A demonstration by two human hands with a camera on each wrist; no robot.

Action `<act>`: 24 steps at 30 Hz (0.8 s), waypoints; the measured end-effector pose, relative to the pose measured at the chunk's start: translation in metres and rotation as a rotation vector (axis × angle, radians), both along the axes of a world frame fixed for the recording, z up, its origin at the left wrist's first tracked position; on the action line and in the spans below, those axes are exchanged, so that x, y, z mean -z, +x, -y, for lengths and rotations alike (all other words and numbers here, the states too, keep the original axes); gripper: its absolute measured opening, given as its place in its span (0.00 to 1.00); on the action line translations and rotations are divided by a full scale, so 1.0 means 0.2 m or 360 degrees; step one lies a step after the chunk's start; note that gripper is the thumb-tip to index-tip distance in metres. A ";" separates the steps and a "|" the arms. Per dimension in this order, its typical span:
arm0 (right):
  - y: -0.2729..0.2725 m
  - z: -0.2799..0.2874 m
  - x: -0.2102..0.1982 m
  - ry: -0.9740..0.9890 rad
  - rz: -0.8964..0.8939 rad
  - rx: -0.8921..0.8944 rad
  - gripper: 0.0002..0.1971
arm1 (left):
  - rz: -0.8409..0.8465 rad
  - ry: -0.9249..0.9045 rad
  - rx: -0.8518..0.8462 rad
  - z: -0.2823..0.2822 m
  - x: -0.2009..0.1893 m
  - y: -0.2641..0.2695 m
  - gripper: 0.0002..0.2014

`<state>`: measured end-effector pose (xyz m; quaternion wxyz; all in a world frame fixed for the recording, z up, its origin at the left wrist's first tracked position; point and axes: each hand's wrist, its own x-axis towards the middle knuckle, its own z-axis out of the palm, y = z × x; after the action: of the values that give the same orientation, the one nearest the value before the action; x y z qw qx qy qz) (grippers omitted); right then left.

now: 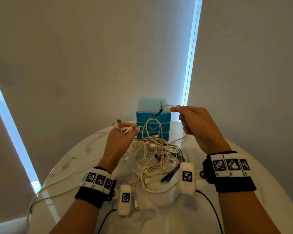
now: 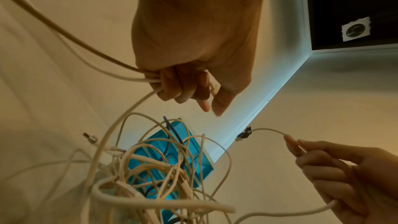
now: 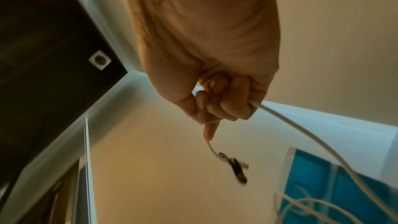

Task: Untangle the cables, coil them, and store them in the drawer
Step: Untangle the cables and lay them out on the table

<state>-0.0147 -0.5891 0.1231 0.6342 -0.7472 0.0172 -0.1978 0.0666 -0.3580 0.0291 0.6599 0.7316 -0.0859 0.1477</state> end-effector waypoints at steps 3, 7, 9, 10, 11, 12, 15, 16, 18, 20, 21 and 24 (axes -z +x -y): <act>-0.02 0.03 -0.07 0.0537 0.0218 -0.0190 0.17 | 0.0063 -0.0066 -0.0025 0.00 -0.07 -0.04 0.13; -0.12 0.17 -0.18 0.0830 0.0697 -0.0065 0.16 | 0.0156 -0.0244 -0.0221 -0.10 -0.12 -0.02 0.23; -0.17 0.24 -0.20 0.0822 0.0750 -0.0038 0.15 | 0.0171 -0.0294 -0.0244 -0.14 -0.13 -0.02 0.24; -0.20 0.25 -0.21 0.0793 0.0728 -0.0045 0.15 | 0.0178 -0.0280 -0.0226 -0.15 -0.15 -0.03 0.24; -0.21 0.25 -0.21 0.0754 0.0699 -0.0067 0.15 | 0.0197 -0.0237 -0.0185 -0.14 -0.17 -0.05 0.23; -0.22 0.23 -0.21 0.0717 0.0678 -0.0106 0.15 | 0.0218 -0.0164 -0.0133 -0.12 -0.19 -0.09 0.22; -0.24 0.15 -0.23 0.0717 0.0706 -0.0198 0.15 | 0.0299 0.0162 0.0003 -0.04 -0.25 -0.18 0.19; -0.24 0.13 -0.24 0.0761 0.0732 -0.0214 0.15 | 0.0334 0.0266 0.0021 -0.03 -0.27 -0.21 0.18; -0.24 0.14 -0.25 0.0841 0.0763 -0.0183 0.14 | 0.0381 0.0341 -0.0013 -0.05 -0.32 -0.23 0.19; -0.24 0.19 -0.23 0.0821 0.0752 -0.0014 0.13 | 0.0380 0.0116 -0.0082 -0.11 -0.36 -0.24 0.19; -0.23 0.21 -0.22 0.0784 0.0732 0.0106 0.13 | 0.0376 -0.0089 -0.0133 -0.16 -0.39 -0.23 0.18; -0.21 0.27 -0.19 0.0753 0.0661 0.0324 0.12 | 0.0415 -0.0677 -0.0364 -0.28 -0.48 -0.21 0.13</act>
<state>-0.0565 -0.6425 0.1607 0.7572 -0.5174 0.0076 -0.3987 0.0237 -0.3015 0.1245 0.7611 0.5564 -0.0541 0.3289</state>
